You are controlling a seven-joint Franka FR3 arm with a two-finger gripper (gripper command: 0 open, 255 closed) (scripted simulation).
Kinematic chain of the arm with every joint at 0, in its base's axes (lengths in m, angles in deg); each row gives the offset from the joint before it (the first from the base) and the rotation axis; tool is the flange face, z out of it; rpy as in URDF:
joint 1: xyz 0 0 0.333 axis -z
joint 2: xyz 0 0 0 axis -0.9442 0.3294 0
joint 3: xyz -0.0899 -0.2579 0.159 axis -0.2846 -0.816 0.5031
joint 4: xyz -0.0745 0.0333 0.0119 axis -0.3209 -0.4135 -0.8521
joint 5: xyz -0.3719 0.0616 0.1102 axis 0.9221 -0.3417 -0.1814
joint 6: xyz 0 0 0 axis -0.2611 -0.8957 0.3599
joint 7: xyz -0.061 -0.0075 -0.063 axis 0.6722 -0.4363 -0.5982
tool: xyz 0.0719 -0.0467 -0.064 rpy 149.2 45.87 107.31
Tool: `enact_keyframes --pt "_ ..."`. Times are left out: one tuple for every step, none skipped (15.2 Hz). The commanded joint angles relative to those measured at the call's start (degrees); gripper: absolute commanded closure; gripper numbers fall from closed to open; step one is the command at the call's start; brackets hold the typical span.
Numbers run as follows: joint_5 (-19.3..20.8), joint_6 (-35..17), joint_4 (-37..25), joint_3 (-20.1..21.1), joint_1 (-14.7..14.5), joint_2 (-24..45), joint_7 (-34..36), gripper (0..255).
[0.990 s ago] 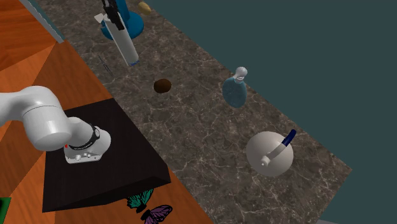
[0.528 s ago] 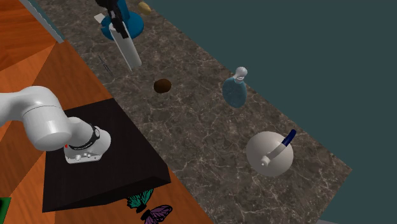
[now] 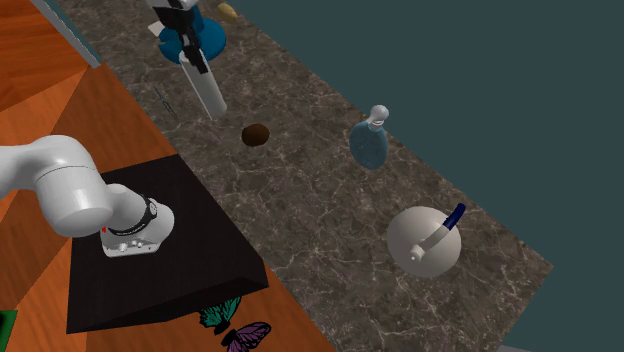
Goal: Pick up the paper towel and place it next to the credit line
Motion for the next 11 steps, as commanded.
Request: enact_keyframes --pt "-0.12 -1.71 1.59 0.23 -0.1 0.09 0.16 255" --pt "-0.15 -2.5 2.26 0.33 -0.12 0.21 0.22 255" --pt "-0.17 -3.3 2.92 0.42 -0.14 0.35 0.28 255" --pt "-0.19 -4.1 3.57 0.52 -0.15 0.51 0.34 255" --pt "-0.2 -4.9 4.21 0.62 -0.16 0.68 0.4 255" --pt "-0.21 -5.71 4.84 0.73 -0.17 0.86 0.47 255" --pt "-0.22 -6.52 5.46 0.83 -0.18 1.06 0.54 255" --pt "-0.23 -7.34 6.07 0.94 -0.18 1.28 0.61 255" --pt "-0.23 -8.16 6.66 1.05 -0.18 1.51 0.68 255" --pt "-0.22 -8.99 7.25 1.16 -0.18 1.75 0.76 255" --pt "-0.22 -9.82 7.82 1.28 -0.17 2.02 0.85 255"
